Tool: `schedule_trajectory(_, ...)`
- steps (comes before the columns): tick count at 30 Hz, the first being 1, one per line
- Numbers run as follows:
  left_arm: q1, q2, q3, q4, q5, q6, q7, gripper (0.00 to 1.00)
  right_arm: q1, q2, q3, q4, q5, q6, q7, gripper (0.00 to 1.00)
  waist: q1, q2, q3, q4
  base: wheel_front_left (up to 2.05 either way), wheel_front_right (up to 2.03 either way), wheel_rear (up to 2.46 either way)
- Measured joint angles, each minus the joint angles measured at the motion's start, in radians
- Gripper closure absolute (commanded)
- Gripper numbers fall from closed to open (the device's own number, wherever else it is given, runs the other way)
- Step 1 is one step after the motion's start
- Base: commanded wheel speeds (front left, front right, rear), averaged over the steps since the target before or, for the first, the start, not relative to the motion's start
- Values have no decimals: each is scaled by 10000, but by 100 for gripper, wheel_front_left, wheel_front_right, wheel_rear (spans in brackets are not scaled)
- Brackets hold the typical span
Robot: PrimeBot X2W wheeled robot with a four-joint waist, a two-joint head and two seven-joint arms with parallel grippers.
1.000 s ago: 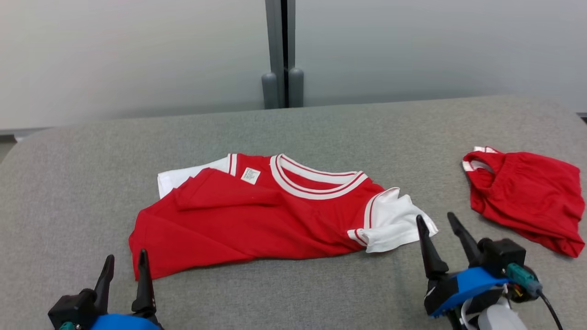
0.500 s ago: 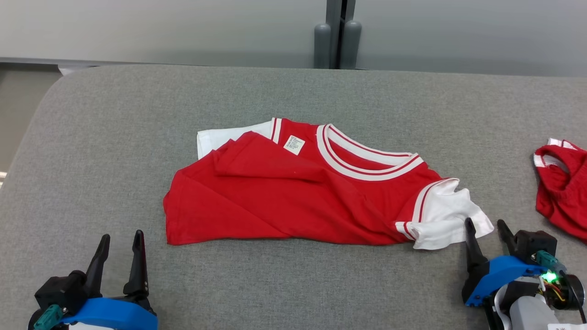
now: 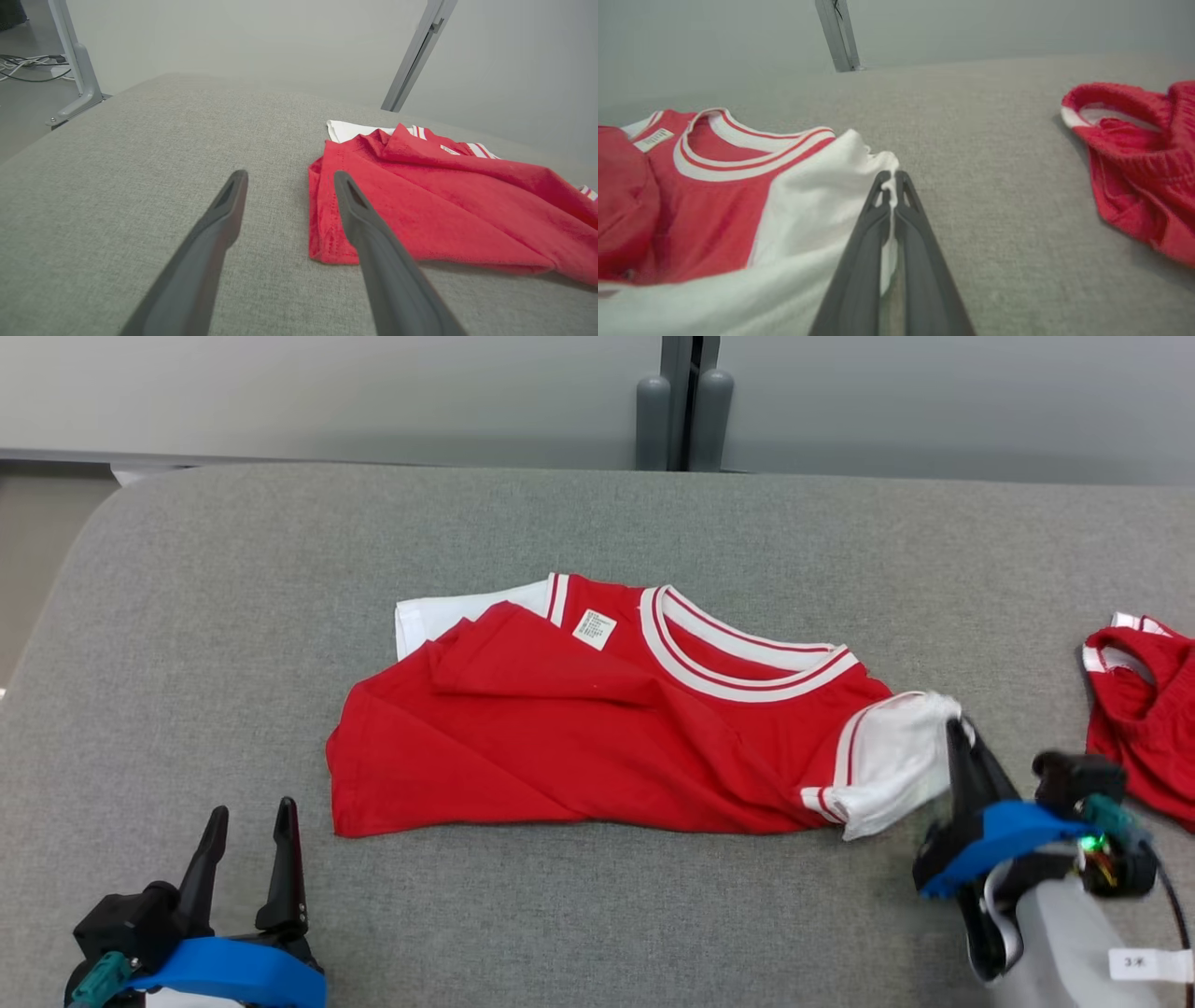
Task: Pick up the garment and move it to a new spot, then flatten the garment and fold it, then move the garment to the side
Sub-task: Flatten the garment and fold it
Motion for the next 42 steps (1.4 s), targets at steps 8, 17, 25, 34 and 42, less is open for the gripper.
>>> schedule_trajectory(8,107,-393,-27,238,286,0,0,0,-985,4,1440,-3358,2748,0,-2,100,0,0,-584,-59,0,0,0)
schedule_trajectory(17,221,-1009,-481,656,535,0,-2,0,-4666,8,1730,-4113,2497,2,-2,100,-1,-2,-1296,541,0,0,0)
schedule_trajectory(25,292,-1358,-755,949,711,0,0,0,-7277,-8,1760,-2412,803,0,-4,100,-1,-3,-1768,1686,0,0,0)
schedule_trajectory(34,376,-1532,-1037,1210,790,0,0,0,-8356,6,1799,-1365,111,2,-4,100,-1,-3,-1818,2682,0,0,0)
schedule_trajectory(42,483,-1524,-709,1250,805,0,0,0,-8132,13,-171,-1415,-1003,2,-6,100,-3,-4,-1760,2490,0,0,0)
